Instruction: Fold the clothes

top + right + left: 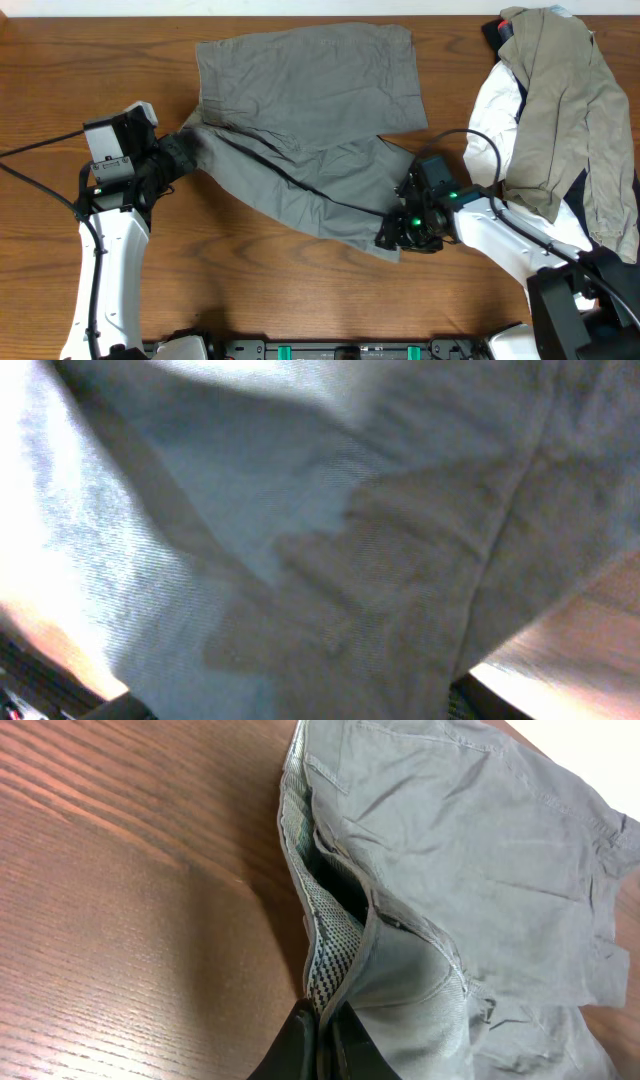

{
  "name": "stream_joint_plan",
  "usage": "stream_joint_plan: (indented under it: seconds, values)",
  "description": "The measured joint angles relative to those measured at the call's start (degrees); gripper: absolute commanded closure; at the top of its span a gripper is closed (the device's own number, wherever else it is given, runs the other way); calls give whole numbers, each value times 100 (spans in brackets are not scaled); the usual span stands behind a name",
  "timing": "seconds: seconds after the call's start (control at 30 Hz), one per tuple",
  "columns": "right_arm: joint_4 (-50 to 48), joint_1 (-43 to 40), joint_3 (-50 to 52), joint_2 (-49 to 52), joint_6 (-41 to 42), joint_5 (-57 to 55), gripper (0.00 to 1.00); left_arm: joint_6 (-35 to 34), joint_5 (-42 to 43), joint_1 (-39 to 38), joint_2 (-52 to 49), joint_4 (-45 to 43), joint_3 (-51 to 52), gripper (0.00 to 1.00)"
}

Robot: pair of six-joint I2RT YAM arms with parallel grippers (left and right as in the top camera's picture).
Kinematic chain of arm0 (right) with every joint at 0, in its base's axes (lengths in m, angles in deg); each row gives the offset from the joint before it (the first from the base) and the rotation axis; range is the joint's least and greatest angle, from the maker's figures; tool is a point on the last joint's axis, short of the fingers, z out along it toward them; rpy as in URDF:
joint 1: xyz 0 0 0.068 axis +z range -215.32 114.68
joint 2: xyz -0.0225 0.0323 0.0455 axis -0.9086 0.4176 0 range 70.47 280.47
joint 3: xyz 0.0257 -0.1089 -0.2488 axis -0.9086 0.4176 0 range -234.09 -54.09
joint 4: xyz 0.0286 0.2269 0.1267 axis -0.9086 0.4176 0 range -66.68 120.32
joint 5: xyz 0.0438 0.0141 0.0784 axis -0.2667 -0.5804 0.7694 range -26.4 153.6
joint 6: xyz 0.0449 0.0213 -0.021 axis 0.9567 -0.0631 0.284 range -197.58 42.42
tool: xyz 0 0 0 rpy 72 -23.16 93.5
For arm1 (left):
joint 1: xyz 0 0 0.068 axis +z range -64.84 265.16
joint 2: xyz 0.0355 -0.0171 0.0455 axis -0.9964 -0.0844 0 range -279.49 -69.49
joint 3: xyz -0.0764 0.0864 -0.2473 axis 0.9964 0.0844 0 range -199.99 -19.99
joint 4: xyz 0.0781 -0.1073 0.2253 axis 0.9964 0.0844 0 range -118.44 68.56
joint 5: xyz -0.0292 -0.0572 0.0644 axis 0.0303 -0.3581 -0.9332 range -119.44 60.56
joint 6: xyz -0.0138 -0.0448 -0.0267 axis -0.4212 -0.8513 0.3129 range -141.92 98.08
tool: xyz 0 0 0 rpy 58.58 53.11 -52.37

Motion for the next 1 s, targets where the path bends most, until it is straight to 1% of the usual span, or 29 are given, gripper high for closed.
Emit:
stream_joint_plan:
  seconds: [0.03,0.07,0.1,0.13,0.17,0.37,0.57,0.7,0.8,1.0]
  values:
    - [-2,39,-11,33,-13,33,57,0,0,0,0,11,0,94]
    - [13,90,-24,70,-4,50,68,0,0,0,0,28,0,94]
    - [24,116,-28,87,-26,52,83,-2,0,0,0,50,0,94]
    - [44,166,-22,122,-15,46,95,-2,0,0,0,70,0,94]
    - [68,190,-11,157,-26,48,99,-2,0,0,0,92,0,94]
    - [304,63,15,203,28,103,99,46,-2,0,0,118,0,94]
    - [1019,-815,-140,-66,-175,-48,99,129,2,0,0,136,0,94]
    - [1613,-1438,-734,-564,-568,-131,99,131,2,0,0,164,0,94]
    - [2000,-1714,-1231,-793,-846,-223,99,133,4,-2,11,269,0,94]
    - [2559,-1867,-1897,-846,-1305,-348,99,149,4,-11,352,636,0,94]
